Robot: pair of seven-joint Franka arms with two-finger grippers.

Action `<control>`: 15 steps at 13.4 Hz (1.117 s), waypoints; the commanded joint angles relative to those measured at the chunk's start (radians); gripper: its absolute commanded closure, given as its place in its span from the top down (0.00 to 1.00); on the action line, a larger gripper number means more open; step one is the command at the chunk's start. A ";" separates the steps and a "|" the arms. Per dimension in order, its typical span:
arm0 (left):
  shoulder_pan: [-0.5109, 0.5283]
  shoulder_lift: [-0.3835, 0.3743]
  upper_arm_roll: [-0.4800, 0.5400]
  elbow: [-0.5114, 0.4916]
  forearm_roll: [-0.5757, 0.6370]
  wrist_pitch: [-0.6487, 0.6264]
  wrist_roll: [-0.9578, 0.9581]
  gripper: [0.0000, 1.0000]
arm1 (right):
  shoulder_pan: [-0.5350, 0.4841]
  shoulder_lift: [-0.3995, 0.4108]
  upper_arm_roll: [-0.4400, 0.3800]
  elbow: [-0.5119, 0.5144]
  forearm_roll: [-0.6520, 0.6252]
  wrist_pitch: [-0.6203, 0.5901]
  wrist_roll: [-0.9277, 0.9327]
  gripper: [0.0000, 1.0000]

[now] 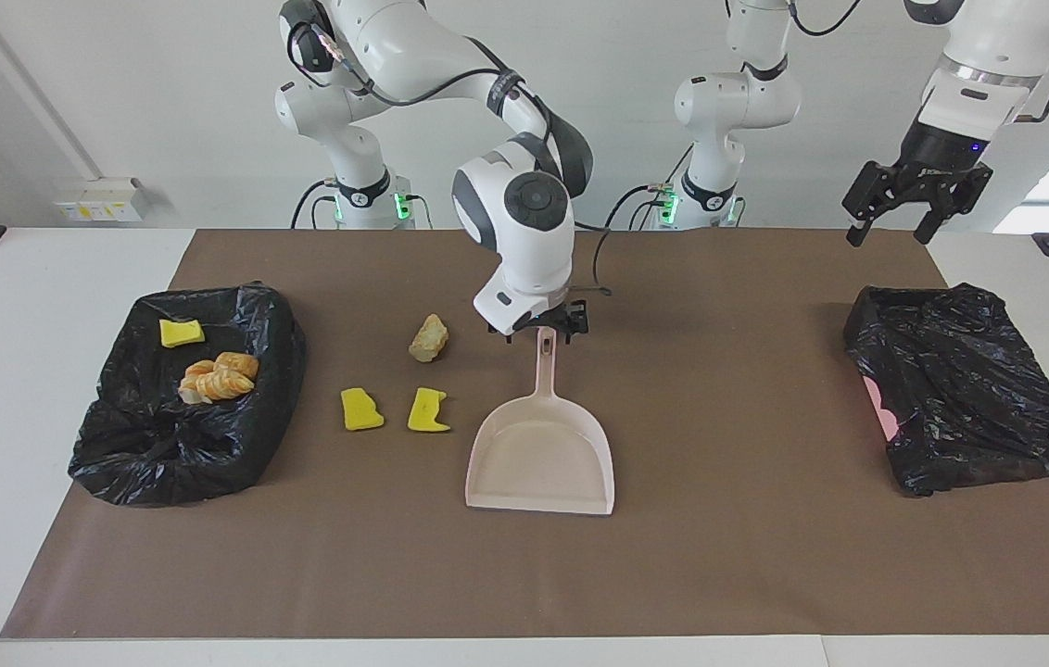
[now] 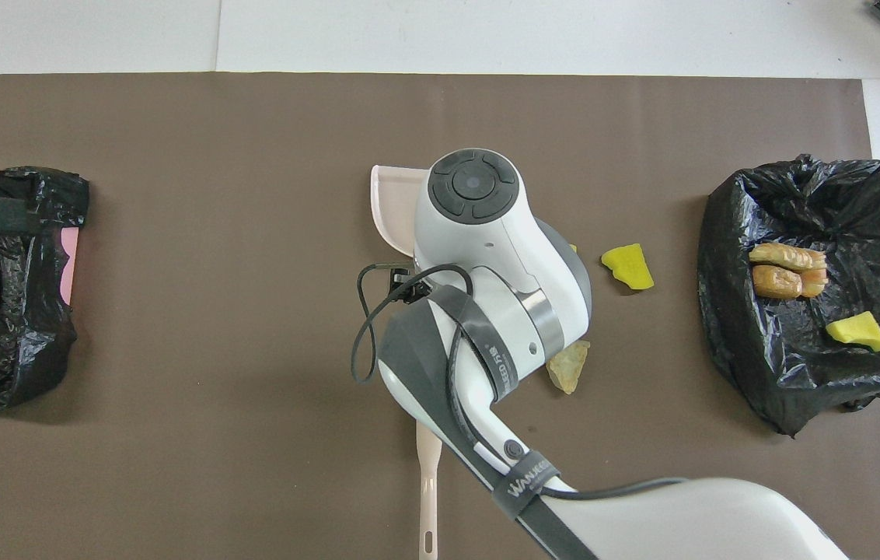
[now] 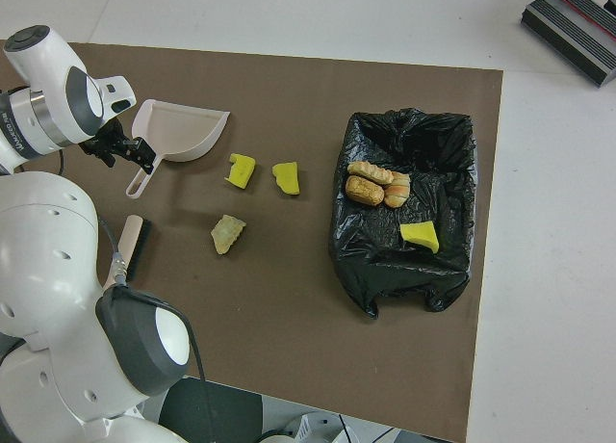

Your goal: Sweep and dump trash in bin

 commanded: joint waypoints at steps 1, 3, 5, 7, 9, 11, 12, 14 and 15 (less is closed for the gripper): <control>-0.028 0.086 -0.008 0.013 -0.021 0.126 -0.081 1.00 | 0.029 -0.179 0.011 -0.210 -0.009 0.018 0.028 1.00; -0.089 0.139 -0.008 0.015 -0.030 0.213 -0.166 1.00 | 0.082 -0.248 0.012 -0.308 -0.006 0.044 0.077 1.00; -0.143 0.179 -0.008 0.016 -0.029 0.244 -0.201 1.00 | 0.112 -0.296 0.012 -0.384 -0.001 0.064 0.102 1.00; -0.187 0.221 -0.008 0.030 -0.029 0.263 -0.223 1.00 | 0.138 -0.355 0.012 -0.482 -0.001 0.098 0.102 1.00; -0.252 0.277 -0.008 0.044 -0.024 0.315 -0.313 1.00 | 0.159 -0.423 0.012 -0.617 0.046 0.175 0.100 1.00; -0.350 0.314 -0.008 0.036 -0.021 0.355 -0.372 1.00 | 0.165 -0.445 0.012 -0.683 0.092 0.199 0.102 1.00; -0.405 0.360 -0.007 0.039 -0.021 0.356 -0.384 1.00 | 0.182 -0.445 0.014 -0.705 0.094 0.222 0.104 1.00; -0.441 0.402 -0.007 0.041 -0.021 0.385 -0.407 1.00 | 0.219 -0.451 0.014 -0.761 0.094 0.322 0.105 1.00; -0.467 0.409 -0.008 0.033 -0.021 0.395 -0.407 1.00 | 0.240 -0.442 0.014 -0.772 0.094 0.359 0.107 1.00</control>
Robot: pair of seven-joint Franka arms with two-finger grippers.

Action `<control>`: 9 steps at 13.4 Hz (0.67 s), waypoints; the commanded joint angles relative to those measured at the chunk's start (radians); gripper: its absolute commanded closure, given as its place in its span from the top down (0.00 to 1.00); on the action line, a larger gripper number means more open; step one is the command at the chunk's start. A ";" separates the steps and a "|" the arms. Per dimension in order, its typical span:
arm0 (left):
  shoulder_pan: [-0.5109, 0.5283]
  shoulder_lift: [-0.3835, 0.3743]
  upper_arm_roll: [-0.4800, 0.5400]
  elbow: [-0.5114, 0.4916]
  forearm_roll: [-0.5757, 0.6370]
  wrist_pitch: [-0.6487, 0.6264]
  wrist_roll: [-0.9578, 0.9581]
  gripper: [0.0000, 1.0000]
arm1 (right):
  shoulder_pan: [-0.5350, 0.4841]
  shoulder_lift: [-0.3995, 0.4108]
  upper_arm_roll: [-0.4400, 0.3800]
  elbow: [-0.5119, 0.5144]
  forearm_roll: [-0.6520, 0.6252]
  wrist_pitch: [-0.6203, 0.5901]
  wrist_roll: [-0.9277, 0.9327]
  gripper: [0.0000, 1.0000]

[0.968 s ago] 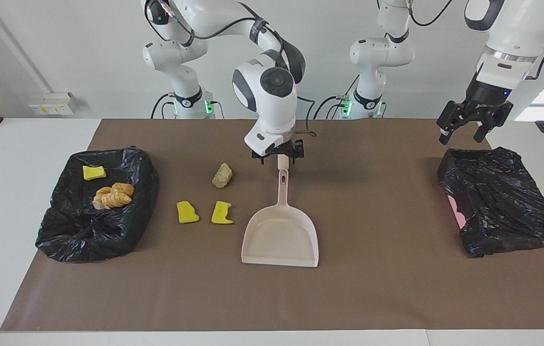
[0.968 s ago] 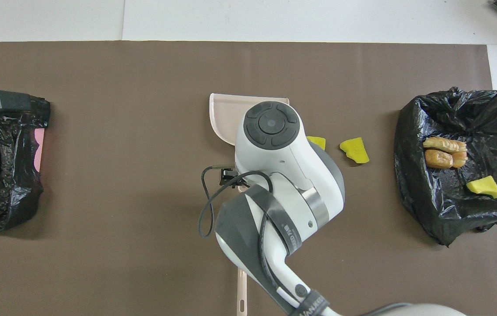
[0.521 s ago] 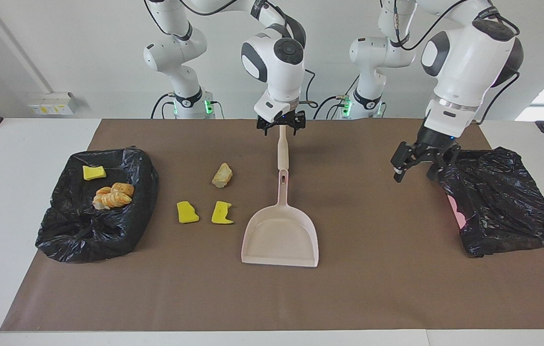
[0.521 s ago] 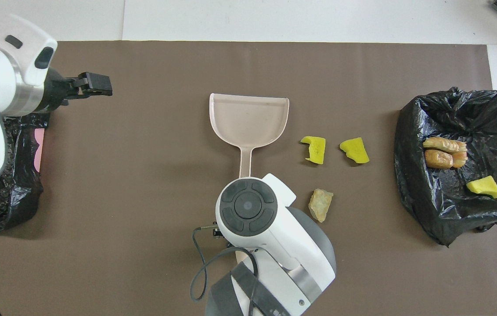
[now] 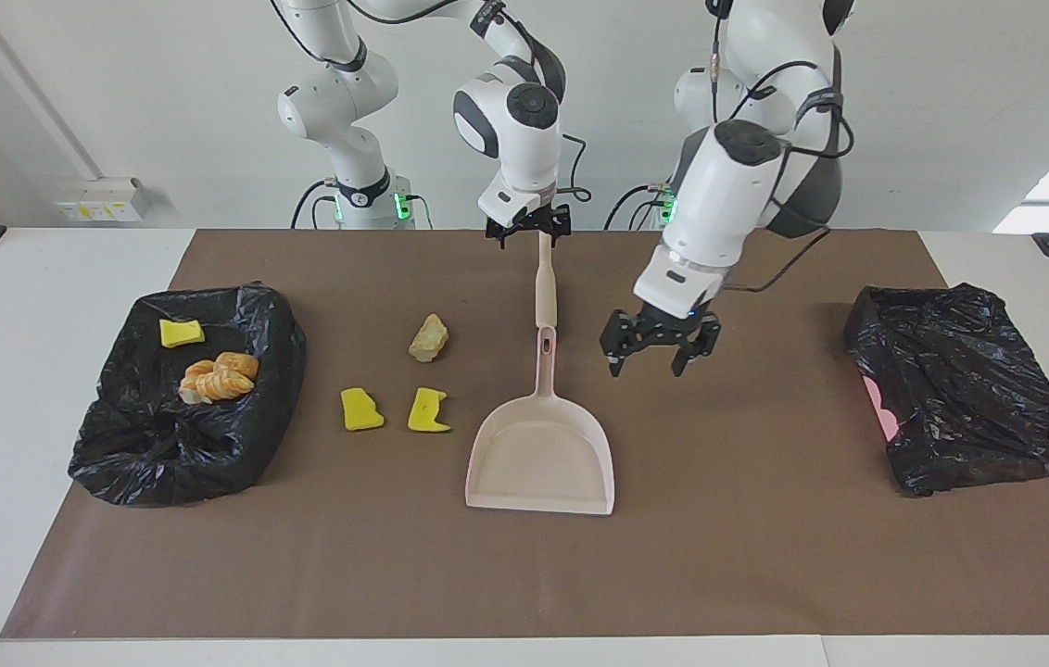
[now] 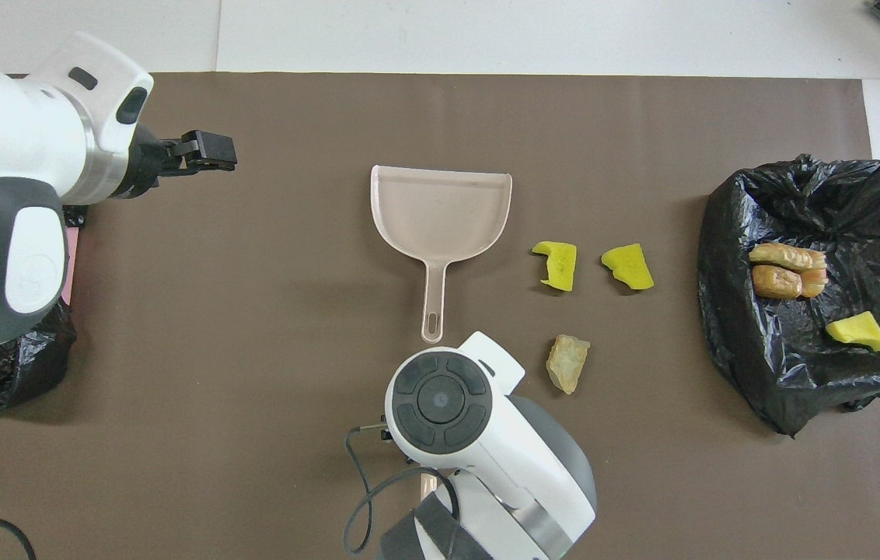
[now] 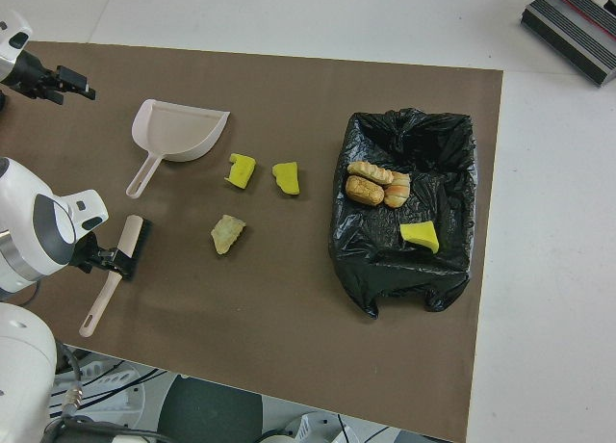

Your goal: Sweep and dump trash in bin

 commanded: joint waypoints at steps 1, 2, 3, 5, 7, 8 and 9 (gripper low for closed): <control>-0.067 0.040 0.020 0.013 0.001 0.019 -0.004 1.00 | 0.057 -0.015 0.001 -0.077 0.025 0.107 0.025 1.00; -0.081 0.051 0.020 -0.004 0.001 0.021 -0.004 1.00 | 0.065 -0.009 0.001 -0.092 0.025 0.140 0.025 1.00; -0.094 0.048 0.018 -0.024 0.001 0.019 -0.003 1.00 | 0.066 -0.003 0.001 -0.100 0.025 0.152 0.025 1.00; -0.121 0.054 0.018 -0.053 0.000 0.028 -0.004 1.00 | 0.066 -0.003 0.003 -0.101 0.025 0.151 0.031 0.95; -0.129 0.053 0.017 -0.081 -0.006 0.047 -0.006 1.00 | 0.074 0.005 0.003 -0.101 0.025 0.152 0.072 0.84; -0.146 0.054 0.017 -0.099 -0.006 0.048 -0.006 1.00 | 0.091 0.019 0.003 -0.101 0.025 0.157 0.101 0.80; -0.167 0.066 0.018 -0.102 -0.008 0.051 -0.007 1.00 | 0.100 0.025 0.003 -0.101 0.025 0.158 0.115 0.78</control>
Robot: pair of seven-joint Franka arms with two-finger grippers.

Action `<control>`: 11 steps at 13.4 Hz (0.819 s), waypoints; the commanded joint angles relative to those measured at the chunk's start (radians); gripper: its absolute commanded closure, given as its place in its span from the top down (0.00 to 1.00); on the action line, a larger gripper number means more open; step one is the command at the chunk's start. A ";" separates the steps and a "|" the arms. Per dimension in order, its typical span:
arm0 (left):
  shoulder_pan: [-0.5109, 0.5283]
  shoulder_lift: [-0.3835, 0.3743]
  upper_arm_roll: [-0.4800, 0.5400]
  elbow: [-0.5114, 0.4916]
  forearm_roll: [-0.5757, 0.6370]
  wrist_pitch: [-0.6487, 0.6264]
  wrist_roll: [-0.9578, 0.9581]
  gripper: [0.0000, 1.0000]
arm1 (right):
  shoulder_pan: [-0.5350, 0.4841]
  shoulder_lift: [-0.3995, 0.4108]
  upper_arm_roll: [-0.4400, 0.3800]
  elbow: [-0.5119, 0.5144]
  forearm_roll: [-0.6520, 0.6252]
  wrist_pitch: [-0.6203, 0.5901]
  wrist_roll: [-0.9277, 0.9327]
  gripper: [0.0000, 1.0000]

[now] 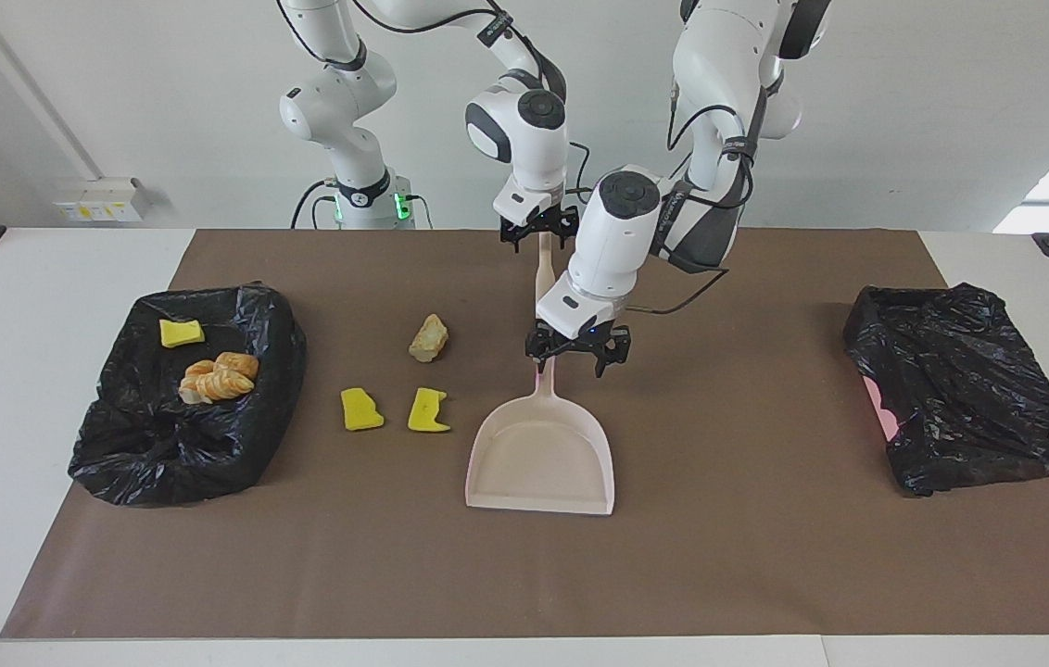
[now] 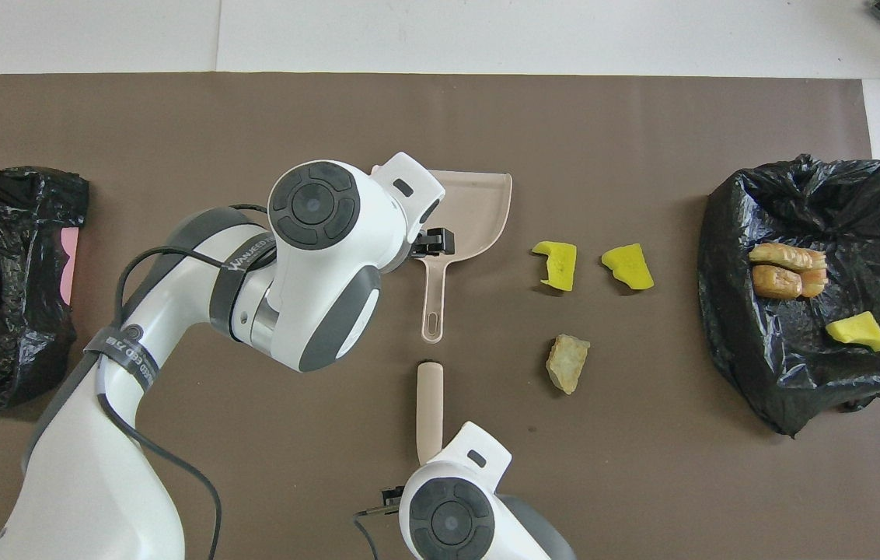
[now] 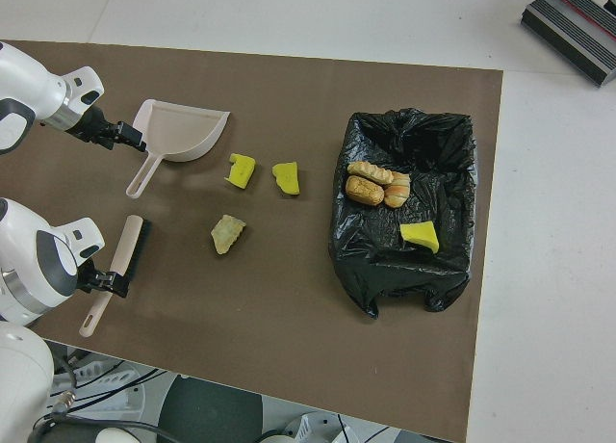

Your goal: Sweep and dump trash in bin

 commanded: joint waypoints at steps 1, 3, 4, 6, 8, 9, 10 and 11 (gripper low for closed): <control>-0.050 0.026 0.017 -0.036 -0.011 0.042 -0.006 1.00 | 0.020 0.013 0.003 -0.010 0.024 0.029 0.045 0.73; -0.058 0.033 0.016 -0.037 -0.011 0.045 -0.006 1.00 | 0.019 0.013 0.001 -0.012 0.024 0.027 0.053 0.62; -0.061 0.031 0.014 -0.044 -0.012 0.044 -0.006 1.00 | 0.019 0.015 0.003 -0.012 0.024 0.027 0.053 0.59; -0.059 0.027 0.016 -0.054 -0.032 0.033 -0.004 0.68 | 0.019 0.015 0.003 -0.010 0.024 0.027 0.059 0.44; -0.059 0.025 0.014 -0.053 -0.037 0.007 -0.003 0.12 | 0.009 0.025 0.003 -0.003 0.026 0.027 0.060 0.00; -0.061 0.024 0.014 -0.050 -0.040 -0.017 -0.003 0.02 | 0.012 0.027 0.001 0.006 0.033 0.021 0.060 0.00; -0.059 0.024 0.016 -0.045 -0.040 -0.030 0.006 0.00 | 0.011 0.031 0.001 0.017 0.033 0.011 0.059 0.00; -0.058 0.024 0.016 -0.044 -0.038 -0.031 0.014 0.00 | 0.011 0.036 0.001 0.028 0.033 0.006 0.059 0.00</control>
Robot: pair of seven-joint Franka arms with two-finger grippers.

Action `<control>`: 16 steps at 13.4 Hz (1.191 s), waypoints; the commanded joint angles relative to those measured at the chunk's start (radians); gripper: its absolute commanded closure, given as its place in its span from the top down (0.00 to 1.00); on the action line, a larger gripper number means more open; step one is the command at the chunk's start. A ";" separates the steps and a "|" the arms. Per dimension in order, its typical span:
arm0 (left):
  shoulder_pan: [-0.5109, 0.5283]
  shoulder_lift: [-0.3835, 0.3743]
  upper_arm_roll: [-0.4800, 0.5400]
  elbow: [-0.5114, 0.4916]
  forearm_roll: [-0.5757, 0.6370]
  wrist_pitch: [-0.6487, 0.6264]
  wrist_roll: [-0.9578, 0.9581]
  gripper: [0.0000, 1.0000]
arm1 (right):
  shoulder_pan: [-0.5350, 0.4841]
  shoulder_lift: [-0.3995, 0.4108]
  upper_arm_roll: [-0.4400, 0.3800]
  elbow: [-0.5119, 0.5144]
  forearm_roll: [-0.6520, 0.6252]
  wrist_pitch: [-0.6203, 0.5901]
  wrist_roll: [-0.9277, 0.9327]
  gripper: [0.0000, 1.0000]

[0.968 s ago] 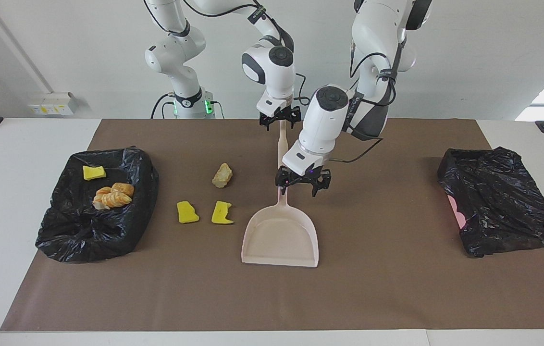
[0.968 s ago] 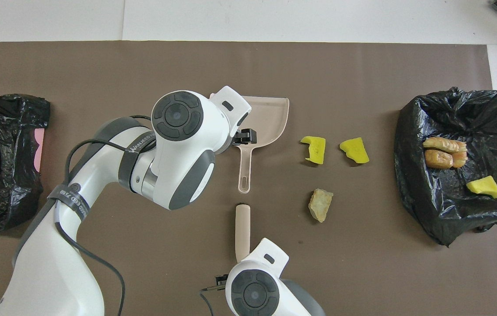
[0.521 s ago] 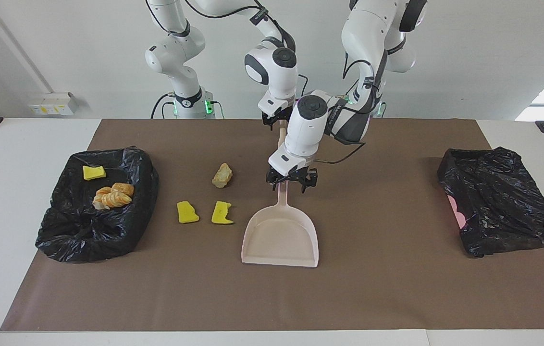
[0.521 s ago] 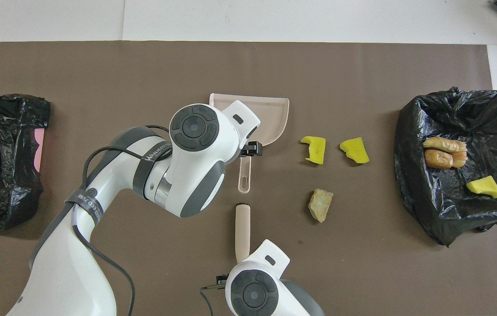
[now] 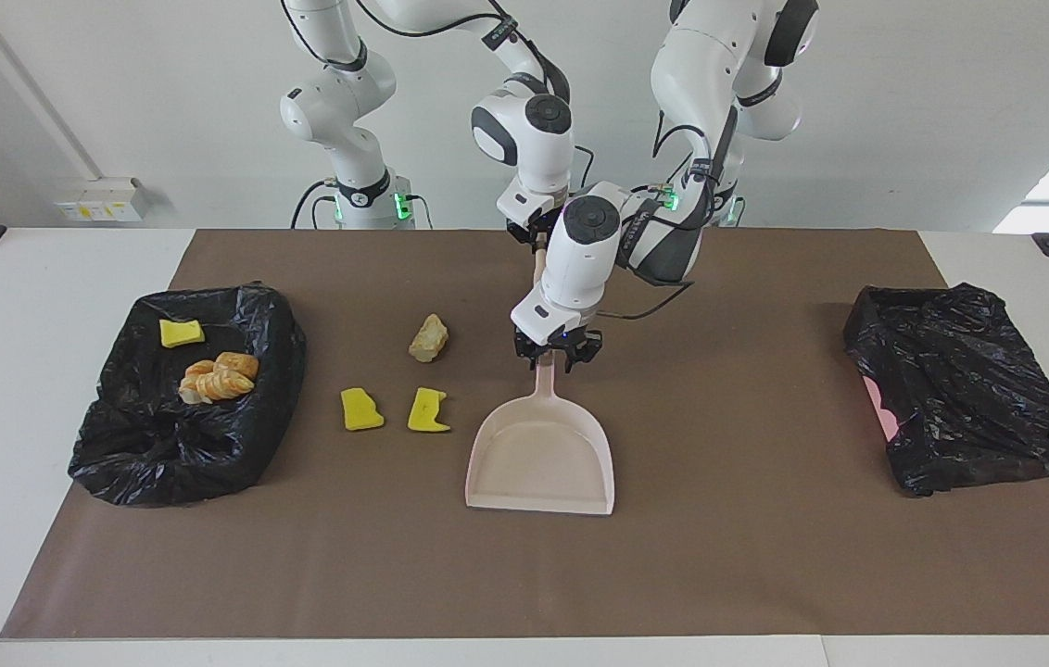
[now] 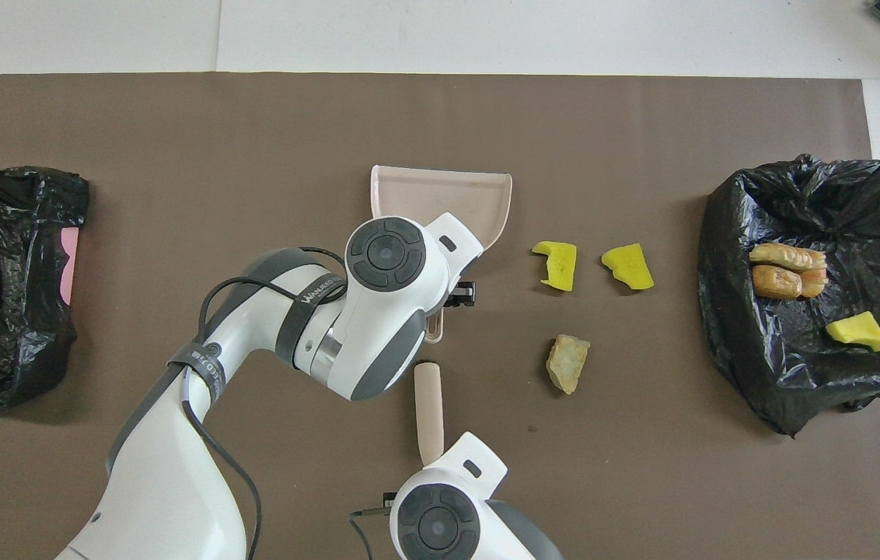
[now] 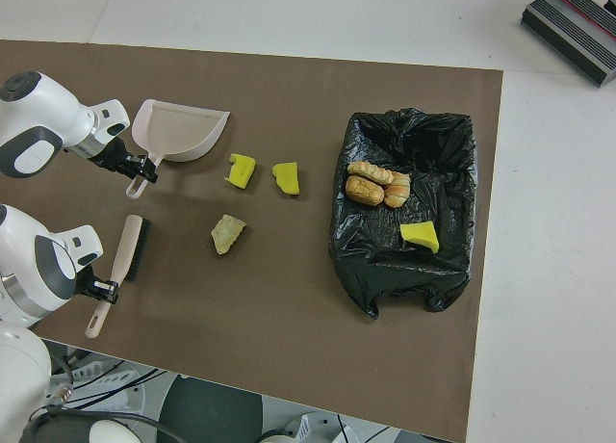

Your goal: Sweep and dump trash in bin

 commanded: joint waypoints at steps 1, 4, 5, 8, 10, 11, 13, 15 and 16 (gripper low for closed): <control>-0.001 -0.020 0.015 -0.008 -0.015 -0.027 0.032 0.00 | -0.010 0.017 0.004 0.035 0.026 -0.016 0.018 0.00; 0.056 -0.052 0.021 0.012 -0.003 -0.117 0.261 0.00 | -0.057 -0.024 -0.002 0.075 0.026 -0.151 -0.013 0.00; 0.085 -0.074 0.024 0.013 -0.002 -0.151 0.353 0.00 | -0.083 -0.047 -0.004 0.077 0.026 -0.197 -0.033 0.00; 0.165 -0.111 0.026 0.016 -0.002 -0.179 0.512 0.00 | -0.223 -0.136 -0.008 0.077 0.023 -0.373 -0.129 0.00; 0.212 -0.131 0.029 0.015 0.000 -0.208 0.633 0.00 | -0.328 -0.179 -0.010 0.077 -0.006 -0.439 -0.218 0.00; 0.238 -0.143 0.029 0.015 0.024 -0.225 0.747 0.00 | -0.364 -0.181 -0.010 0.077 -0.038 -0.447 -0.219 0.00; 0.283 -0.166 0.027 0.012 0.081 -0.256 1.010 0.00 | -0.439 -0.173 -0.008 0.072 -0.130 -0.447 -0.229 0.00; 0.283 -0.177 0.027 -0.004 0.086 -0.273 1.061 0.00 | -0.531 -0.157 -0.008 0.072 -0.194 -0.432 -0.261 0.00; 0.275 -0.184 0.027 -0.013 0.089 -0.303 1.109 0.00 | -0.591 -0.154 -0.008 0.067 -0.234 -0.430 -0.336 0.00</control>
